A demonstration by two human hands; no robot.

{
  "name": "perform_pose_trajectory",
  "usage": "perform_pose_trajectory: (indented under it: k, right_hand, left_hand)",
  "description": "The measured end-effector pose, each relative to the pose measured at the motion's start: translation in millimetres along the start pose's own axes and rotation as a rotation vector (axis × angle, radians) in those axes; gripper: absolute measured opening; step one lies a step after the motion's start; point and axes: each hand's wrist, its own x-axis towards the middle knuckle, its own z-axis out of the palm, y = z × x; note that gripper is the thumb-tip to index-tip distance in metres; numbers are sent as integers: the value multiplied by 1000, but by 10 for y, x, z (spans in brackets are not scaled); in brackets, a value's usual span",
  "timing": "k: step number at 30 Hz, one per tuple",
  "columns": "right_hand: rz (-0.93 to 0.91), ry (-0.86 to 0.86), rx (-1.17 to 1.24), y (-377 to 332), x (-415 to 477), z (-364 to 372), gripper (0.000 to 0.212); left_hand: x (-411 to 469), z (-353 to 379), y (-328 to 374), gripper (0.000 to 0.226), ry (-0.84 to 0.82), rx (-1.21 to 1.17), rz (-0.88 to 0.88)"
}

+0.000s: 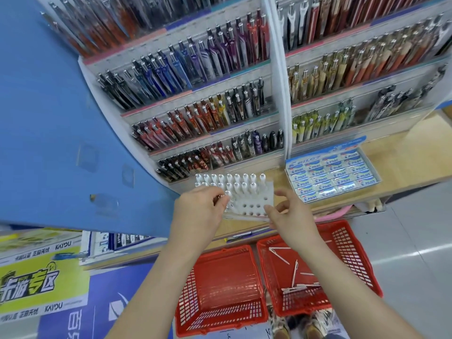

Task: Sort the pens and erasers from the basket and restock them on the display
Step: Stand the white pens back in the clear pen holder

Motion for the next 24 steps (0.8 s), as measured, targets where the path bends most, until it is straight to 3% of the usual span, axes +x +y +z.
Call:
perform_pose_trajectory:
  k: [16, 19, 24]
  right_hand:
    - [36, 0, 101, -60, -93, -125, 25]
    - [-39, 155, 22, -53, -159, -349, 15]
    - [-83, 271, -42, 58, -342, -905, 15]
  left_hand:
    - [27, 45, 45, 19, -113, 188, -70]
    - [-7, -34, 61, 21, -28, 108, -60]
    - [-213, -152, 197, 16, 127, -136, 122]
